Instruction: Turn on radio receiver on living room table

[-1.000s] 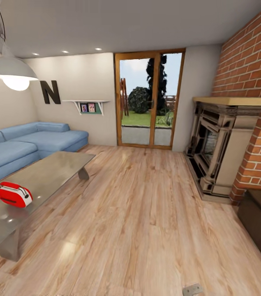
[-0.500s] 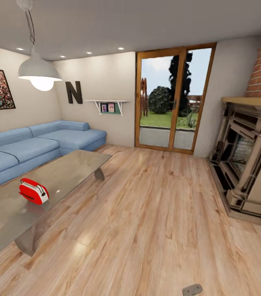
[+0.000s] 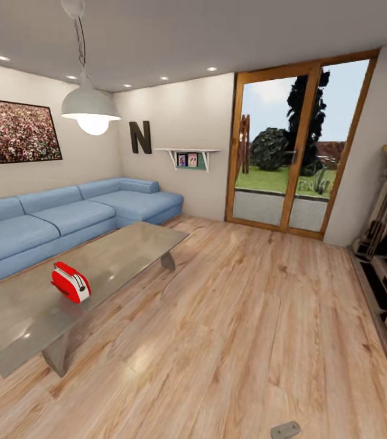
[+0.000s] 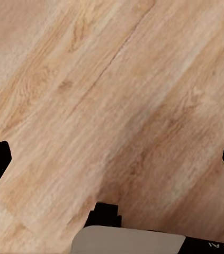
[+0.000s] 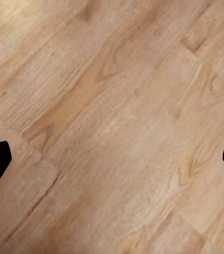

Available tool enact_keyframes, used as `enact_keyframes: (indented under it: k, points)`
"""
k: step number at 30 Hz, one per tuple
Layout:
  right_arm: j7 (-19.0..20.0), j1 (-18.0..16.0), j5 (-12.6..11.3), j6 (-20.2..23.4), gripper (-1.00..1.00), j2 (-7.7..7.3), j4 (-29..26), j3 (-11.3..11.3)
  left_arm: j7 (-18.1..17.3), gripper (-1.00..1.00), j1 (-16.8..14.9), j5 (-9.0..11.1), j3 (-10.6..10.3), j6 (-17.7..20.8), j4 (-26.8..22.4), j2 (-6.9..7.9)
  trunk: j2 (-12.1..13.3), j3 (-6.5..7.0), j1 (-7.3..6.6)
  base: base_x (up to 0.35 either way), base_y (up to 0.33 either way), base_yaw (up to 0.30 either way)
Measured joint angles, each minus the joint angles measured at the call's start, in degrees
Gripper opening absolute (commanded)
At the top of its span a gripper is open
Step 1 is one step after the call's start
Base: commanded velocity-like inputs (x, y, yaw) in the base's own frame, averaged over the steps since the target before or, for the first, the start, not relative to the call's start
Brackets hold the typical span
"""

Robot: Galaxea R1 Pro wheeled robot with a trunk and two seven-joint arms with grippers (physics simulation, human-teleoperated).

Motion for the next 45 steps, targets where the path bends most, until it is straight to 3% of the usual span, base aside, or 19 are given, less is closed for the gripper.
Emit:
enact_keyframes:
  k: [45]
  points:
    - [0.0, 0.0, -0.03, 0.0, 1.0, 0.09, 0.09, 0.0, 0.06, 1.0, 0.0, 0.0, 0.0, 0.07, 0.09, 0.0, 0.0, 0.0, 0.0, 0.324, -0.006, 0.3]
